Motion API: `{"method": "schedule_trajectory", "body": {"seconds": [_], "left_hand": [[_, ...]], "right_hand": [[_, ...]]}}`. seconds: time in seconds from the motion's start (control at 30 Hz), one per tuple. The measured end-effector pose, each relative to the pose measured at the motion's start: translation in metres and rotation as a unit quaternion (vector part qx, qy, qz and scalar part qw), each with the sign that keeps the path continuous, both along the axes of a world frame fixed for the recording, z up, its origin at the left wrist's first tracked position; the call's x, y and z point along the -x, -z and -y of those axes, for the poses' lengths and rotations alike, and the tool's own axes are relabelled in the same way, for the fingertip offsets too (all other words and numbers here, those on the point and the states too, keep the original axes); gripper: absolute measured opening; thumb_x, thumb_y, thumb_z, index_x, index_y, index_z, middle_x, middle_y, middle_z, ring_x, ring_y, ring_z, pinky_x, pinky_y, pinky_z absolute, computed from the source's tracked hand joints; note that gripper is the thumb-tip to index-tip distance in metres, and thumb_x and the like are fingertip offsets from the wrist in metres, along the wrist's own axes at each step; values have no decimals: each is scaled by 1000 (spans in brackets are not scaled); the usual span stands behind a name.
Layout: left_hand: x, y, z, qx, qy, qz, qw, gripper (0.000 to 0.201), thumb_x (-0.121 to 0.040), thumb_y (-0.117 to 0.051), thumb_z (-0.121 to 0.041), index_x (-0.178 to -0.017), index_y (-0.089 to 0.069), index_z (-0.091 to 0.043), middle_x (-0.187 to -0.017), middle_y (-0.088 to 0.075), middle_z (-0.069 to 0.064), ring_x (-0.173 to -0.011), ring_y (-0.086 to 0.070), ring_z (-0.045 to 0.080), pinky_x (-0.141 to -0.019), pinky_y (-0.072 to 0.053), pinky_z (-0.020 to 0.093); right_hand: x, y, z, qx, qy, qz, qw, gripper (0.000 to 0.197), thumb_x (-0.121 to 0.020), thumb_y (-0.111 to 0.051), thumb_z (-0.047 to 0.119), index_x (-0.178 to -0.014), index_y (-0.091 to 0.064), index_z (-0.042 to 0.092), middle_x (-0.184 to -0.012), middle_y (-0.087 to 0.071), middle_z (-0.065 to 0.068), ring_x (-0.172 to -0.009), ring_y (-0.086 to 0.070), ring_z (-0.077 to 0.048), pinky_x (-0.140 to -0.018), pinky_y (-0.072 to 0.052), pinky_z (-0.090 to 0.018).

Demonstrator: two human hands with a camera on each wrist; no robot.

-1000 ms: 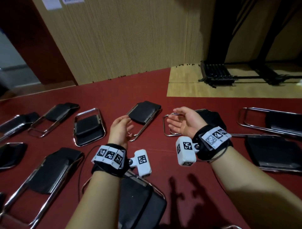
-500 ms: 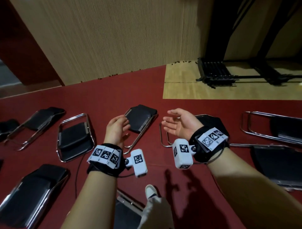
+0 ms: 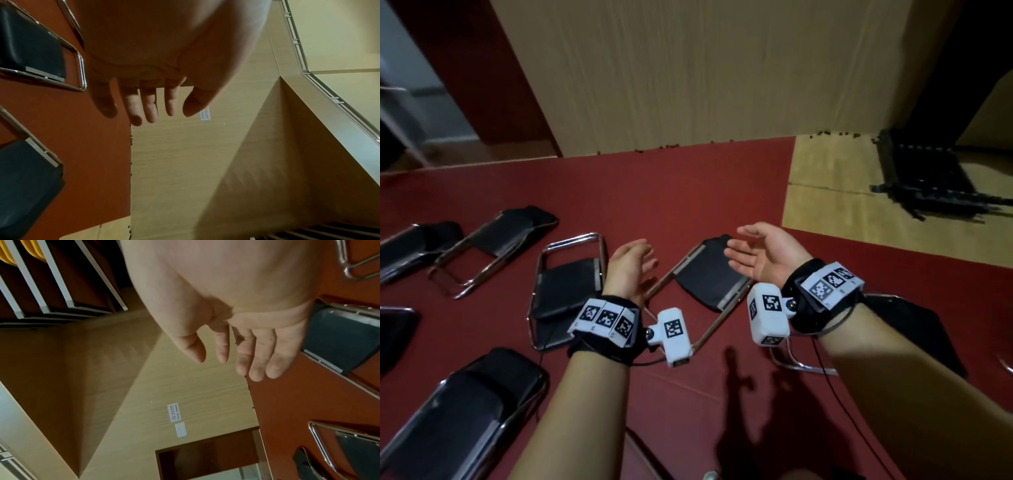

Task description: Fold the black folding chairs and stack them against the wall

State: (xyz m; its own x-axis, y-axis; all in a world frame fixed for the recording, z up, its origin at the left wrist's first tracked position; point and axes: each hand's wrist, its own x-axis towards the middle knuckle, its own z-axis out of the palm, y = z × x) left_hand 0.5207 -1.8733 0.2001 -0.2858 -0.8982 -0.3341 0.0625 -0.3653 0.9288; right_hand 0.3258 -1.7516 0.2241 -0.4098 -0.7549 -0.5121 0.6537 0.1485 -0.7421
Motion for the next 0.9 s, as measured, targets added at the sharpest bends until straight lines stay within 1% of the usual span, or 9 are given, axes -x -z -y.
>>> {"method": "schedule_trajectory", "body": {"seconds": [0.07,0.17,0.2,0.3,0.4,0.53,0.63,0.77,0.9], "left_hand": [[2,5,43,-5,-20,4,1000,13,-97,-54,-17,-99,-64,-25,-100,-68,-1,-91,-64,17,-88,-45,42],[3,12,97,-9,-46,4,999,11,-96,-55,-17,-97,-63,-24,-88,-63,-3,-76,-60,12,-71,-44,31],[4,15,114,-12,-56,3,998,11,-96,-54,-17,-97,-63,-24,-88,-63,-2,-76,-60,12,-69,-42,30],[6,22,168,-22,-89,18,996,12,-96,-54,-19,-101,-64,-25,-98,-67,0,-86,-63,15,-76,-44,35],[7,18,224,-8,-145,23,989,11,-98,-53,-17,-103,-62,-22,-90,-65,0,-78,-61,13,-61,-45,28],[0,7,293,8,-197,37,980,8,-98,-55,-19,-99,-62,-23,-91,-65,-1,-84,-62,15,-67,-40,30],[-8,6,341,8,-225,41,973,10,-97,-54,-18,-100,-63,-24,-92,-66,-1,-83,-62,15,-65,-40,29],[-28,21,409,-12,-263,41,964,13,-96,-54,-16,-100,-64,-23,-93,-67,-1,-82,-63,14,-68,-41,30],[-56,42,507,-25,-277,37,960,14,-97,-55,-18,-106,-64,-21,-93,-67,-2,-78,-61,12,-67,-41,30]], "right_hand": [[6,-1,48,-1,-18,6,1000,7,-95,-54,19,-97,-58,14,-93,-65,-11,-88,-65,-28,-83,-53,-39],[14,5,117,-13,-55,5,998,7,-94,-54,19,-96,-58,14,-90,-65,-11,-86,-66,-28,-79,-53,-39],[17,7,140,-18,-66,5,998,7,-94,-54,19,-96,-58,14,-89,-65,-10,-86,-66,-28,-78,-53,-39],[27,16,212,-18,-102,11,995,6,-94,-53,19,-95,-57,14,-88,-64,-10,-84,-66,-27,-75,-54,-38],[35,16,289,-16,-149,14,989,6,-94,-53,19,-95,-57,15,-87,-65,-9,-83,-66,-26,-73,-54,-37],[39,7,380,-3,-205,17,979,6,-94,-53,18,-95,-58,14,-88,-65,-10,-83,-66,-27,-74,-54,-38],[32,7,445,-7,-237,18,971,6,-93,-54,18,-96,-58,15,-86,-65,-9,-81,-67,-26,-72,-55,-37],[8,19,536,-14,-279,25,960,6,-94,-53,19,-95,-58,15,-85,-65,-9,-81,-67,-26,-73,-54,-37],[-23,37,641,-21,-294,17,956,7,-94,-54,18,-98,-58,14,-86,-66,-9,-81,-67,-26,-73,-55,-37]]}}
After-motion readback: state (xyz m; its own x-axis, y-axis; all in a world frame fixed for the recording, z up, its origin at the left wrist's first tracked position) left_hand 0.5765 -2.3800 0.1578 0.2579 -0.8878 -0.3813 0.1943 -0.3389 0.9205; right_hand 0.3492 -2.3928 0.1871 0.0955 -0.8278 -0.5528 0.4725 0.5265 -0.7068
